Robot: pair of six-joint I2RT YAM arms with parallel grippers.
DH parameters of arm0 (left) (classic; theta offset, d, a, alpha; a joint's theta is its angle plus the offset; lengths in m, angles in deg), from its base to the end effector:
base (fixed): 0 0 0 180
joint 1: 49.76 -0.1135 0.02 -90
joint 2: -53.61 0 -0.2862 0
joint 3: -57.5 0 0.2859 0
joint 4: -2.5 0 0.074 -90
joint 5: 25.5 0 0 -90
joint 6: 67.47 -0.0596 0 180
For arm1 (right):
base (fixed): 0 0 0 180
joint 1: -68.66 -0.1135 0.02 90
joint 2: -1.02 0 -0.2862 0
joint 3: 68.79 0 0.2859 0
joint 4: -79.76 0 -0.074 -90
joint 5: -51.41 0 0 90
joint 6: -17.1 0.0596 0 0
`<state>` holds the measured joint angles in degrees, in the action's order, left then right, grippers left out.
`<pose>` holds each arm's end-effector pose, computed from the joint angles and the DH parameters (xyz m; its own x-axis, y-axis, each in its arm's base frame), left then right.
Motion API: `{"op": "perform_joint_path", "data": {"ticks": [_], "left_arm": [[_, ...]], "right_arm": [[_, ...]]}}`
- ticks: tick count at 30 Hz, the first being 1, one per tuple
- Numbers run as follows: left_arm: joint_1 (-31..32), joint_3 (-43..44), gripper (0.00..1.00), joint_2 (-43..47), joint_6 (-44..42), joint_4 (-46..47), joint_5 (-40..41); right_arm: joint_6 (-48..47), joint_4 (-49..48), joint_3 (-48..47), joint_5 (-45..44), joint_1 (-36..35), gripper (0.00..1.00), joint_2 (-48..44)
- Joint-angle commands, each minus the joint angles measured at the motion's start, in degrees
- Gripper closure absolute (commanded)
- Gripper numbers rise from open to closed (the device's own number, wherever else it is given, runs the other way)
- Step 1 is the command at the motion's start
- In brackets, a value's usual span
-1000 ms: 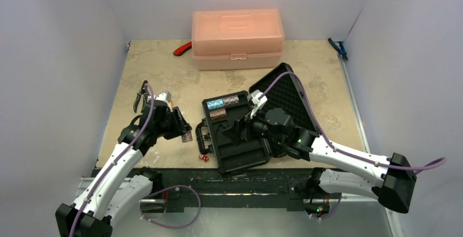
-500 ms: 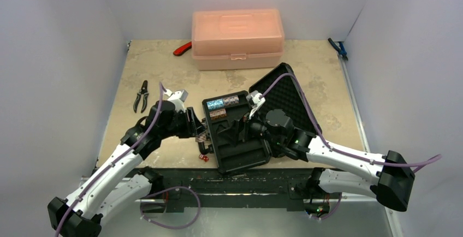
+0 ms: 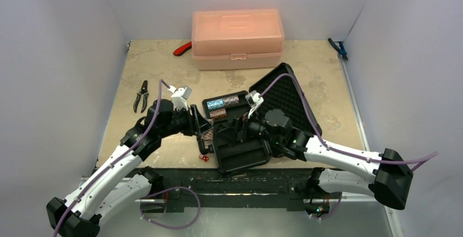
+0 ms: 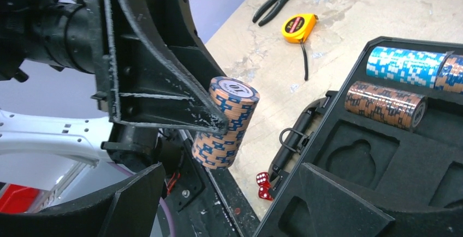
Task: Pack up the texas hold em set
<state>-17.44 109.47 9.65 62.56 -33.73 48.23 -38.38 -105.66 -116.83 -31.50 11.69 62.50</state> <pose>0.1708 -0.1278 0.2900 -0.7703 -0.2433 -0.5895 0.2957 0.6827 -0.6682 0.1537 0.2499 0.2799 -0.5719 0.1521 -0.8061 -0.6973 0.4275 0.5753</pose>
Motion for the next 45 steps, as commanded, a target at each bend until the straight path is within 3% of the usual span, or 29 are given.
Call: {"op": "perform_joint_path", "data": {"ticks": [1, 9, 21, 45], "left_arm": [[0.5, 3.0, 1.00, 1.0, 1.2, 7.0, -2.7], [0.7, 3.1, 1.00, 1.3, 1.5, 7.2, -2.3], [0.9, 1.9, 1.00, 2.1, 6.0, 11.2, 1.2], [0.9, -0.8, 1.00, 3.3, 8.2, 14.9, 1.3]], "right_arm": [[2.6, 0.0, -3.6, -1.0, 0.1, 0.01, 2.0], [3.6, -0.2, -4.8, 0.6, 0.1, 0.02, 4.8], [11.1, -12.1, -0.9, 1.6, 0.0, 0.09, 6.6], [12.1, -14.8, -5.5, 1.2, 0.0, 0.32, 13.6]]}}
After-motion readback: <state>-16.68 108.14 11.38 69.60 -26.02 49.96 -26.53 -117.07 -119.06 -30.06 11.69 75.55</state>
